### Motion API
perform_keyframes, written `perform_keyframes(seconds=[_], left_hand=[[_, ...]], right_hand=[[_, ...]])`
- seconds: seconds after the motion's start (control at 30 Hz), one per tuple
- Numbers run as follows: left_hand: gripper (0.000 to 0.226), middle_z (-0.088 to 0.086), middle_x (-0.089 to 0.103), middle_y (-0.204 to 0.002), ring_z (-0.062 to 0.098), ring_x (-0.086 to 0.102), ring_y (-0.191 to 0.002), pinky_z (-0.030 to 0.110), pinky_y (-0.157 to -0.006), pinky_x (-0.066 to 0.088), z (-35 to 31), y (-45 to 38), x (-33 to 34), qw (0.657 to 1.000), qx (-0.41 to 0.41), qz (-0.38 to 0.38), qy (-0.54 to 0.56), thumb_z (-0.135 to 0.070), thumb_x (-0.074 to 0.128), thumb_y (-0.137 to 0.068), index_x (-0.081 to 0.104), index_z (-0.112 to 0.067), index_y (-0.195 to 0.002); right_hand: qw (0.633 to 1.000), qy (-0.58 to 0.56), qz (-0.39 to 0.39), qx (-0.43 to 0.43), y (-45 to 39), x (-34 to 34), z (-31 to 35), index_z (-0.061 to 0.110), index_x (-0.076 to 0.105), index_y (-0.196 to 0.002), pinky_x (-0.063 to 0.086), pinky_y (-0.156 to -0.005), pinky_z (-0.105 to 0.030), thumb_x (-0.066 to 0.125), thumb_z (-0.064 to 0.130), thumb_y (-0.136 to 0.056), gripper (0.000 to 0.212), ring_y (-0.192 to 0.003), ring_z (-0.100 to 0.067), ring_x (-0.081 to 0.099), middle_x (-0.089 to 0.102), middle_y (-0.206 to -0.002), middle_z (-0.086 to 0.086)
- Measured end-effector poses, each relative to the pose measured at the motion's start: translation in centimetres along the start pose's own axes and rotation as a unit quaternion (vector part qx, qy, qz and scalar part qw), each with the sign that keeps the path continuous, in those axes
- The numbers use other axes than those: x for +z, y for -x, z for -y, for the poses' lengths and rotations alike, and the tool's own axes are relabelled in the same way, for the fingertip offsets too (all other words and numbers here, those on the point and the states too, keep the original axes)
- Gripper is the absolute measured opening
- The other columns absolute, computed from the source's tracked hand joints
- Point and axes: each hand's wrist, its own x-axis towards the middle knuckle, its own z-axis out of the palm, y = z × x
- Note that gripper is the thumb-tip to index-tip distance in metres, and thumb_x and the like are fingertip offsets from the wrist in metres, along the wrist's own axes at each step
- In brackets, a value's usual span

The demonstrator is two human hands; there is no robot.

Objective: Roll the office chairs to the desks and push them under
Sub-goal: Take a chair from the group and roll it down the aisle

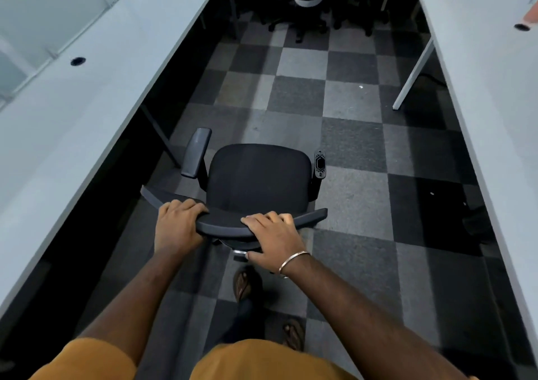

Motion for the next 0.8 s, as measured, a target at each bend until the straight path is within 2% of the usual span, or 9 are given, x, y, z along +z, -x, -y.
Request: perform_keyframes(seconds=[0.27, 0.43, 0.7, 0.8], left_hand=[[0.046, -0.012, 0.062, -0.097, 0.021, 0.055, -0.091, 0.042, -0.096, 0.038, -0.9, 8.1, 0.0, 1.0, -0.026, 0.003, 0.015, -0.025, 0.078, -0.062, 0.072, -0.033, -0.107], [0.048, -0.012, 0.064, -0.099, 0.021, 0.057, -0.093, 0.041, -0.096, 0.038, -1.1, 11.5, 0.0, 0.999, -0.028, 0.006, 0.017, -0.025, 0.078, -0.061, 0.073, -0.032, -0.108], [0.048, -0.012, 0.064, -0.097, 0.018, 0.055, -0.091, 0.036, -0.094, 0.038, -0.8, 19.2, 0.3, 1.0, -0.018, 0.001, 0.023, -0.017, 0.076, -0.063, 0.069, -0.03, -0.109], [0.045, -0.012, 0.061, -0.094, 0.018, 0.053, -0.088, 0.035, -0.091, 0.037, -1.2, 23.0, 0.5, 0.999, -0.026, -0.015, 0.03, -0.016, 0.074, -0.064, 0.067, -0.029, -0.106]], right_hand=[[0.999, 0.0, 0.031, -0.032, 5.9, 0.9, 2.4, 0.031, 0.046, -0.148, 0.031, -0.102, -0.04, 0.059, 0.062, -0.081, 0.076, -0.123, -0.017, 0.05, 0.05, -0.147, 0.016], [0.999, 0.0, 0.036, -0.038, 8.5, 1.4, 3.4, 0.032, 0.045, -0.148, 0.029, -0.102, -0.039, 0.052, 0.066, -0.078, 0.078, -0.125, -0.016, 0.049, 0.049, -0.148, 0.017], [0.999, 0.016, 0.023, -0.038, 13.6, 2.5, 6.6, 0.038, 0.048, -0.145, 0.028, -0.101, -0.037, 0.056, 0.065, -0.081, 0.069, -0.126, -0.01, 0.048, 0.05, -0.145, 0.023], [1.0, -0.009, 0.017, -0.024, 16.2, 2.9, 8.2, 0.041, 0.053, -0.141, 0.025, -0.104, -0.035, 0.051, 0.073, -0.085, 0.065, -0.126, -0.006, 0.048, 0.054, -0.141, 0.025]])
